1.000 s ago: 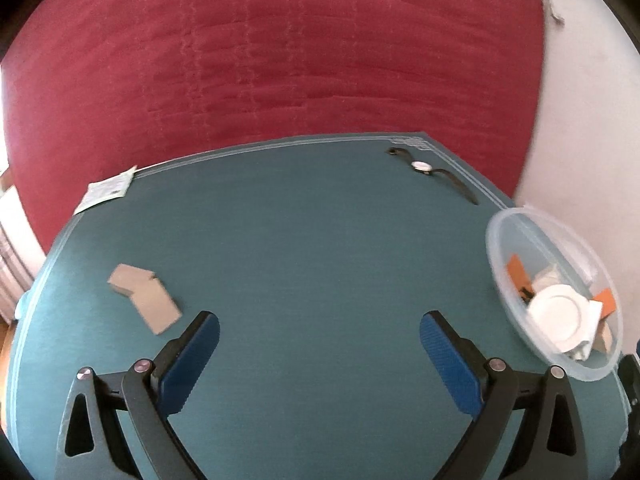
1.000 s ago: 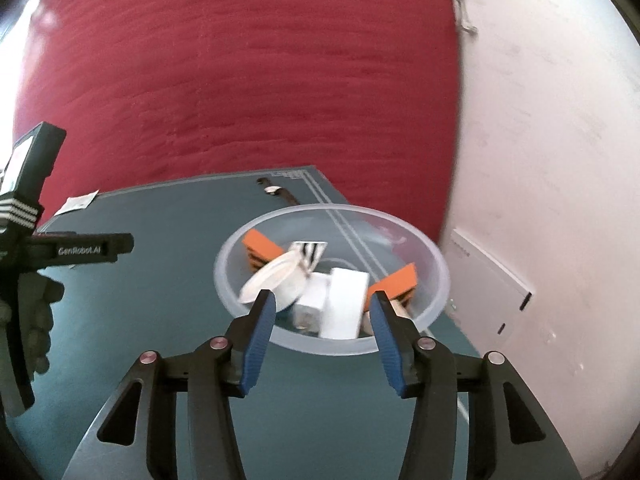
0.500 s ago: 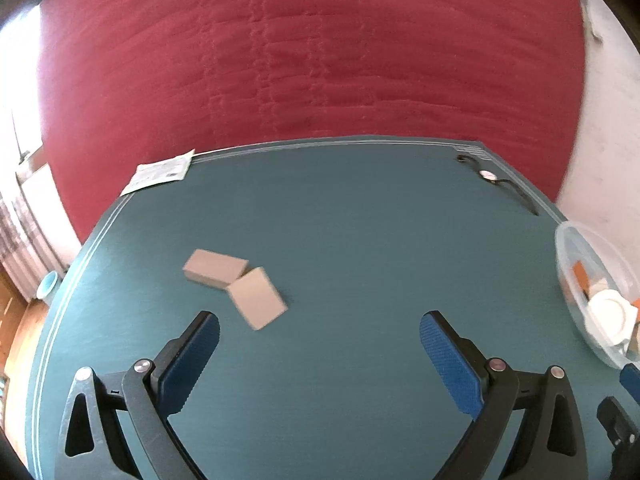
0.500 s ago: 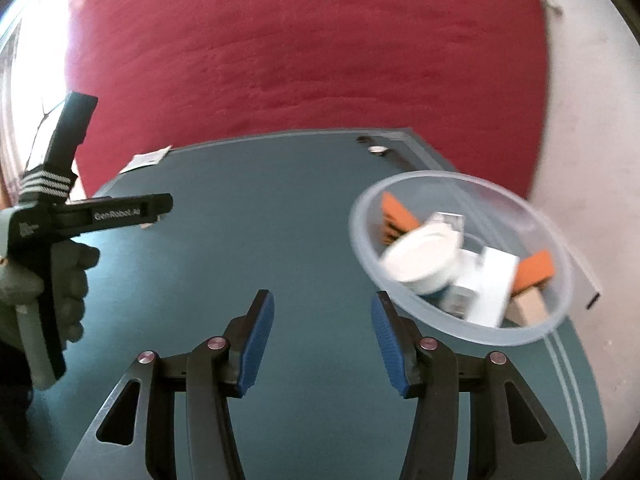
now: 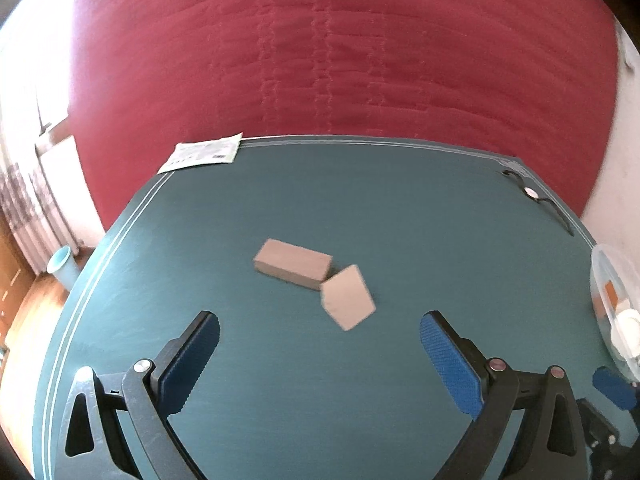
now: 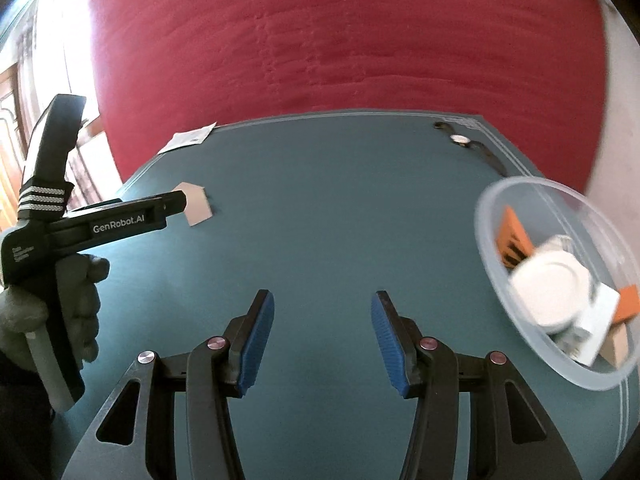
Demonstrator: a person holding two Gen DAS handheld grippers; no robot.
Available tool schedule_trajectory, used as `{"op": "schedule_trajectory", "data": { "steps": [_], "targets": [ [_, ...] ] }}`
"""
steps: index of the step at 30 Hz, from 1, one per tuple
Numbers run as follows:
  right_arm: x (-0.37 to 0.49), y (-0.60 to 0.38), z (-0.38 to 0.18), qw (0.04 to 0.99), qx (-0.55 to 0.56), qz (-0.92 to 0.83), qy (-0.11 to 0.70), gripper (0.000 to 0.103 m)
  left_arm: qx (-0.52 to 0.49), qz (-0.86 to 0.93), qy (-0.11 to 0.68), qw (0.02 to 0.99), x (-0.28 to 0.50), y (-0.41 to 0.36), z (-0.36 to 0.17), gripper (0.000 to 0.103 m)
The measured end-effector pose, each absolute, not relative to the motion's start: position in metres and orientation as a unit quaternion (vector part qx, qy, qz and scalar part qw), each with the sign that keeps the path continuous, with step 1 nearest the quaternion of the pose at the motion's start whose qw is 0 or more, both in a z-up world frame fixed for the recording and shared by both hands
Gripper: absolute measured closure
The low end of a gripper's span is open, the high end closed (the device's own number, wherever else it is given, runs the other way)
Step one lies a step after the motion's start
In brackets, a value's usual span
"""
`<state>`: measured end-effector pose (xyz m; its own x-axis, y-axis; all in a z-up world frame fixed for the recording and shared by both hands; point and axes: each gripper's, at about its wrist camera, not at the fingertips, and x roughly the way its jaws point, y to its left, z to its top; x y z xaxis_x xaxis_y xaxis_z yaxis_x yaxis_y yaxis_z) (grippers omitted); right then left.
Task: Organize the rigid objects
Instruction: 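Move both open tools back toward the two tan blocks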
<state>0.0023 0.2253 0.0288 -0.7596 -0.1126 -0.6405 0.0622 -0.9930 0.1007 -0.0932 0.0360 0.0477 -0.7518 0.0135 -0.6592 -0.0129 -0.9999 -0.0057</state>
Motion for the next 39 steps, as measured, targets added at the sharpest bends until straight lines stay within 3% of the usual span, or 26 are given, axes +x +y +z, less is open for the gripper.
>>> {"op": "schedule_trajectory", "data": {
  "steps": [39],
  "targets": [
    [-0.131, 0.095, 0.017, 0.174, 0.381, -0.908, 0.015, 0.051, -0.358, 0.922, -0.086, -0.122, -0.107, -0.057, 0.046, 0.001]
  ]
}}
